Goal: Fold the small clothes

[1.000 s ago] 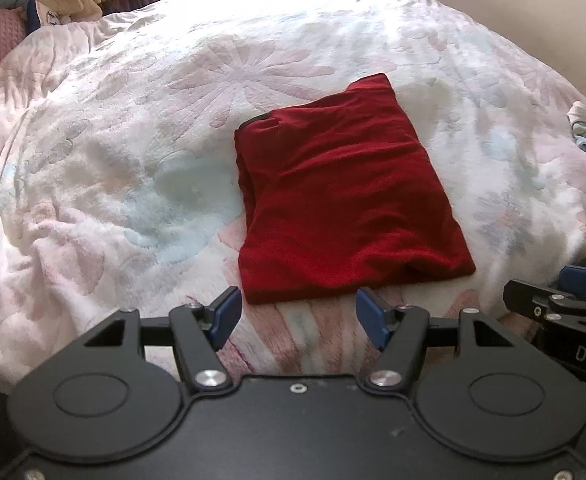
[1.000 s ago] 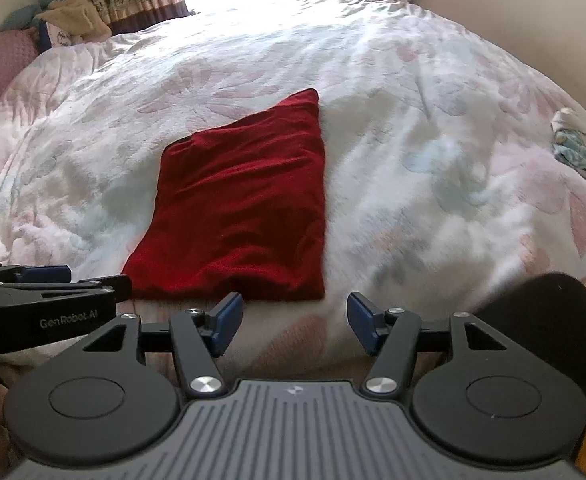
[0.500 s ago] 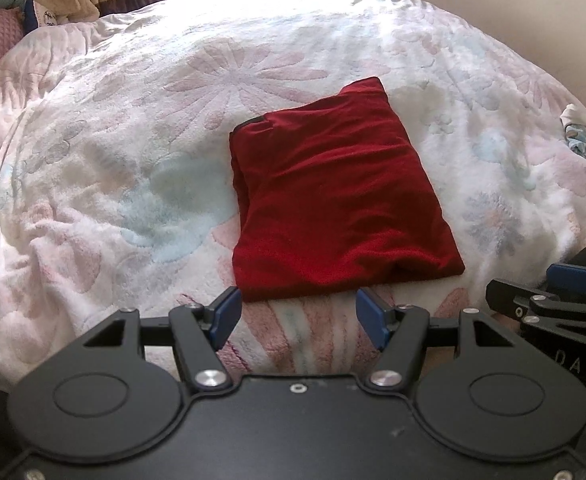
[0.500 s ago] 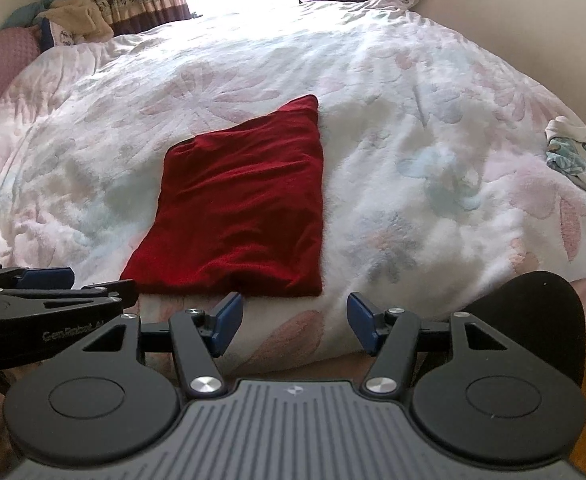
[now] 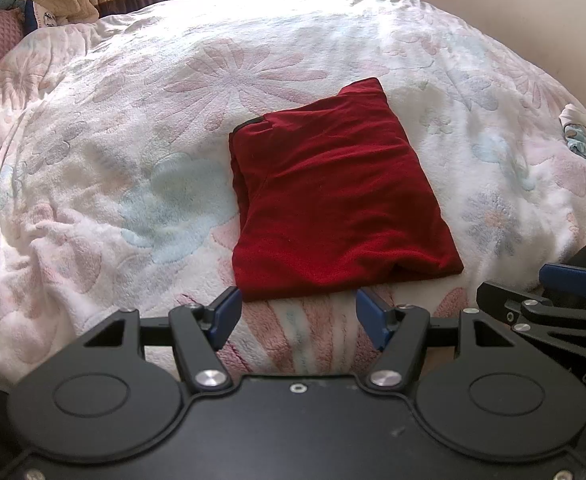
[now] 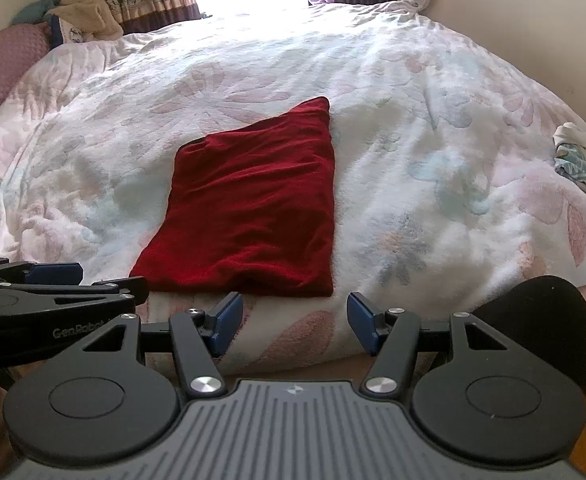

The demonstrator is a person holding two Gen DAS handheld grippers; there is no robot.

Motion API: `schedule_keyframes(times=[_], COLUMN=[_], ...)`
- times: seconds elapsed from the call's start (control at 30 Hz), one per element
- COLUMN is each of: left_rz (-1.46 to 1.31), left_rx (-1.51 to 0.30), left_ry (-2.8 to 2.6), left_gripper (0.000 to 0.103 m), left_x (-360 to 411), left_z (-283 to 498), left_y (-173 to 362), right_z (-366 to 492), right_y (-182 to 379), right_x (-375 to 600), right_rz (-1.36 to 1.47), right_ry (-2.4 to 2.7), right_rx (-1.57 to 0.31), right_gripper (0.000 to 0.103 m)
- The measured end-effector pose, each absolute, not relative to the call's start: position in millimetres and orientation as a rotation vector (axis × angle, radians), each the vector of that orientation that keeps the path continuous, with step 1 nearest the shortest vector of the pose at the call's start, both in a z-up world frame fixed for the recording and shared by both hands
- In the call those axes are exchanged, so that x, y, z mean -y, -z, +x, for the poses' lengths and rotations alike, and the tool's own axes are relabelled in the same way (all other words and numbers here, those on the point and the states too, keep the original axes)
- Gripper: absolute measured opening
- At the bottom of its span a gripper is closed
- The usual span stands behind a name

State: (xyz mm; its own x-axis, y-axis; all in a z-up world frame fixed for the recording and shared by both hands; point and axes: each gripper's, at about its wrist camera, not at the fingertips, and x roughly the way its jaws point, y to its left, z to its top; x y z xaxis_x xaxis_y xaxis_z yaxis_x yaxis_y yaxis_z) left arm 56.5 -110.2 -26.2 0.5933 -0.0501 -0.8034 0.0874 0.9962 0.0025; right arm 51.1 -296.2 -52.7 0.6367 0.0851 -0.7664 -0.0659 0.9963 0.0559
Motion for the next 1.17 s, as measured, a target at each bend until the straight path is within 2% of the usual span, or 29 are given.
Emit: schedule_keyframes(times=[1.17], left_rz=[0.035], left_rx=[-0.913], left_ry=[0.083], left_gripper=[0.065], left_x=[107.3], left_z=[53.5], left_y=[24.7], right_z=[51.7], right_y=[53.0], right_x=[293.6], right_rz=[0.018], right_ry=[-0.087], right_rx=[-0.876], right_gripper=[0.071])
